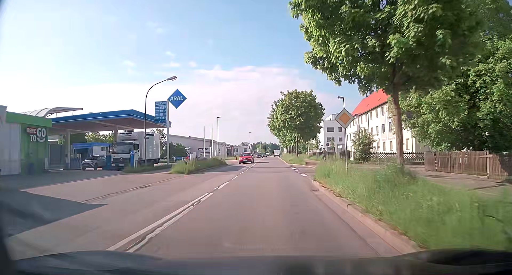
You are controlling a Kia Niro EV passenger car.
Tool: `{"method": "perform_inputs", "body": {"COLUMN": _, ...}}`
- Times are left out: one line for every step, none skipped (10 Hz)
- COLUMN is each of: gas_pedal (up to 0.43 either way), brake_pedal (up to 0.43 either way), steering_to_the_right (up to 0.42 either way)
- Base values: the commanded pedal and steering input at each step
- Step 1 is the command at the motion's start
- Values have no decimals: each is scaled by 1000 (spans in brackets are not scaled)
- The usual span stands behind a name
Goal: Follow the waypoints while adhering to traffic rules and regulations
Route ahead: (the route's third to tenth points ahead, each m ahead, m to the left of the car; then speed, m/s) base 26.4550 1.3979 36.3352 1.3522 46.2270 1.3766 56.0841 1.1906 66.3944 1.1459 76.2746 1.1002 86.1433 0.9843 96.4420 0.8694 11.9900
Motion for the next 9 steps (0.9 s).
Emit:
{"method": "perform_inputs", "body": {"gas_pedal": 177, "brake_pedal": 0, "steering_to_the_right": -2}}
{"method": "perform_inputs", "body": {"gas_pedal": 177, "brake_pedal": 0, "steering_to_the_right": -2}}
{"method": "perform_inputs", "body": {"gas_pedal": 177, "brake_pedal": 0, "steering_to_the_right": -2}}
{"method": "perform_inputs", "body": {"gas_pedal": 177, "brake_pedal": 0, "steering_to_the_right": -1}}
{"method": "perform_inputs", "body": {"gas_pedal": 177, "brake_pedal": 0, "steering_to_the_right": -2}}
{"method": "perform_inputs", "body": {"gas_pedal": 177, "brake_pedal": 0, "steering_to_the_right": -2}}
{"method": "perform_inputs", "body": {"gas_pedal": 177, "brake_pedal": 0, "steering_to_the_right": -2}}
{"method": "perform_inputs", "body": {"gas_pedal": 177, "brake_pedal": 0, "steering_to_the_right": -2}}
{"method": "perform_inputs", "body": {"gas_pedal": 177, "brake_pedal": 0, "steering_to_the_right": -2}}
